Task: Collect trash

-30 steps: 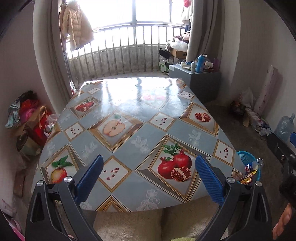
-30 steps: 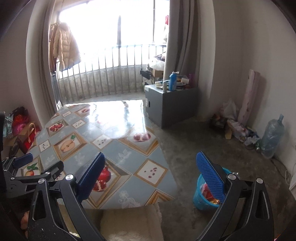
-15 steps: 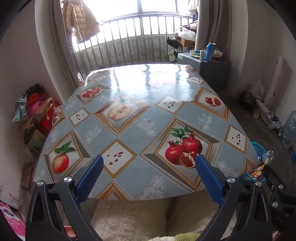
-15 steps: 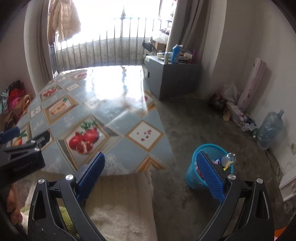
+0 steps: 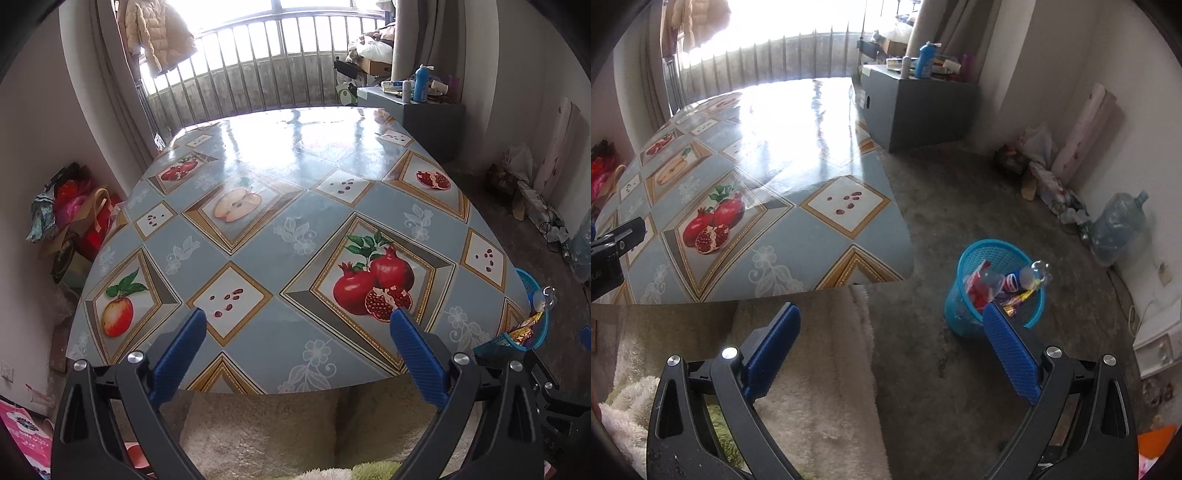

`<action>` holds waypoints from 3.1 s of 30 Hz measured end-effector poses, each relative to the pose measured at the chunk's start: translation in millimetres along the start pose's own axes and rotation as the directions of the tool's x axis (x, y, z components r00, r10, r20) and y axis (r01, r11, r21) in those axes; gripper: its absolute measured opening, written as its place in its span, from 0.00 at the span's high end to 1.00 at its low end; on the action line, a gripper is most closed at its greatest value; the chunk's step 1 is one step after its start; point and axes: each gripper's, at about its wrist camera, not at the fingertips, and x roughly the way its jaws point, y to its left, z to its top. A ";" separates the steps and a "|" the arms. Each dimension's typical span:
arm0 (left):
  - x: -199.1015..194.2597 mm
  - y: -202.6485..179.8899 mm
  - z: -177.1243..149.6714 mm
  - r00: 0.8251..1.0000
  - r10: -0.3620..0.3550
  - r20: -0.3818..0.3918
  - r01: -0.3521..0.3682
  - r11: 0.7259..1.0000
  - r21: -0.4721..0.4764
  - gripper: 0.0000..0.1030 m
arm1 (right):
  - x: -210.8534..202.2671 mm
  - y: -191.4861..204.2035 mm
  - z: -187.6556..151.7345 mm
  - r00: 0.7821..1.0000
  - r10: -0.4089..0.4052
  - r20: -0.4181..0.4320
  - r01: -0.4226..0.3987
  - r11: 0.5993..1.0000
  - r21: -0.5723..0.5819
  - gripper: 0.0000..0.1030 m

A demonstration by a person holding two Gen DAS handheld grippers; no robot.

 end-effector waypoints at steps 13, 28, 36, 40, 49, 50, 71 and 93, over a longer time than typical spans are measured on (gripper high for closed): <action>3.3 -11.3 0.1 1.000 -0.017 -0.017 0.018 0.999 0.037 0.05 | 2.9 -10.7 0.7 0.999 -0.029 -0.016 0.030 0.999 0.023 0.08; -6.5 -17.7 -2.7 0.999 -0.036 -0.009 0.036 0.998 0.057 0.05 | -1.6 -12.5 -2.2 0.999 -0.039 -0.009 0.039 0.999 0.032 0.08; -8.2 -18.5 -3.0 0.999 -0.039 -0.011 0.040 0.998 0.059 0.05 | -5.9 -10.6 -3.4 0.999 -0.048 -0.001 0.048 0.998 0.036 0.08; -9.3 -19.2 -3.4 0.999 -0.040 -0.009 0.041 0.997 0.059 0.05 | -7.7 -10.6 -4.1 0.999 -0.049 0.002 0.049 0.998 0.040 0.08; -10.6 -19.8 -3.7 0.998 -0.058 -0.014 0.059 0.996 0.066 0.05 | -12.5 -12.9 -3.4 0.998 -0.059 0.010 0.059 0.997 0.046 0.08; -10.4 -19.6 -3.6 0.998 -0.060 -0.014 0.061 0.996 0.066 0.05 | -12.9 -12.9 -3.5 0.998 -0.060 0.011 0.060 0.997 0.046 0.08; -10.0 -18.3 -3.7 0.998 -0.059 -0.015 0.060 0.996 0.065 0.05 | -15.3 -12.9 -2.2 0.998 -0.060 0.014 0.060 0.997 0.044 0.08; -9.3 -15.0 -3.3 0.998 -0.059 -0.017 0.060 0.996 0.065 0.05 | -15.7 -6.6 2.1 0.998 -0.055 0.021 0.054 0.998 0.033 0.08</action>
